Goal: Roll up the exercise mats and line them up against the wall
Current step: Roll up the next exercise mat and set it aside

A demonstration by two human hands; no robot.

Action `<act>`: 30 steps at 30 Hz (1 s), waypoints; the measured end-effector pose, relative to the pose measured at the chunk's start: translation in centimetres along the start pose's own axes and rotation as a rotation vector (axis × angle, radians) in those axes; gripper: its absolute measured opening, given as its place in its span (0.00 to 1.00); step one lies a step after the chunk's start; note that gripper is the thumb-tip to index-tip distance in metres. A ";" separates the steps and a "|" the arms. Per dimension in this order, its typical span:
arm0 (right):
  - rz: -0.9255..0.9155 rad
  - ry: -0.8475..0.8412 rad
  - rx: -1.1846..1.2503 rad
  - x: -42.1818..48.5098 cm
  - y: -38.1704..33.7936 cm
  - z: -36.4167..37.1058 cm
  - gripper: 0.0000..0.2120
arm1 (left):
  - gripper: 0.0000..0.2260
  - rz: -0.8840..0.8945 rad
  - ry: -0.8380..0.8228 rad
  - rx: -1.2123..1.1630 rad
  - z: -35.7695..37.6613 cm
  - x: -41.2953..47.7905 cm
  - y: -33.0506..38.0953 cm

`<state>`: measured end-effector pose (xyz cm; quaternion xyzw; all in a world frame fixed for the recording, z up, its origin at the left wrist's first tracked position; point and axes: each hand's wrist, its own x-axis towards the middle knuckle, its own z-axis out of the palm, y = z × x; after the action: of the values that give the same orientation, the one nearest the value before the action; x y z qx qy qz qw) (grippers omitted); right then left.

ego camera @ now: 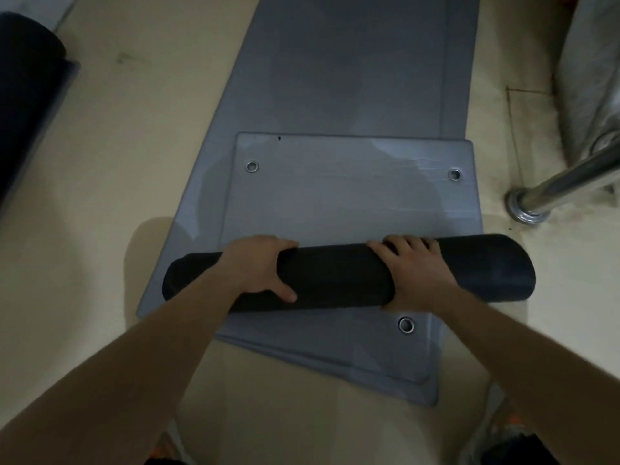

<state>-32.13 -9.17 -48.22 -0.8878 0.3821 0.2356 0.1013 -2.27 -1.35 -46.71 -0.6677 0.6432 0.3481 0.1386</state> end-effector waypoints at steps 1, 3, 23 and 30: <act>-0.015 -0.043 0.041 1.5 0.9 -1.3 0.60 | 0.53 -0.009 0.134 0.040 1.3 -0.9 0.7; -0.045 -0.166 0.125 4.0 2.1 -4.0 0.63 | 0.57 -0.042 0.262 0.185 4.2 -2.3 2.1; -0.064 -0.246 0.058 7.2 1.9 -6.2 0.65 | 0.62 0.046 0.043 0.323 -0.3 3.5 -0.5; 0.022 0.048 -0.058 -1.0 -2.0 2.2 0.71 | 0.63 0.036 -0.148 0.171 -1.3 2.3 -0.8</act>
<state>-32.02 -6.42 -49.67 -0.8914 0.3873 0.2264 0.0638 -1.30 -3.82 -47.42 -0.6142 0.6706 0.3428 0.2358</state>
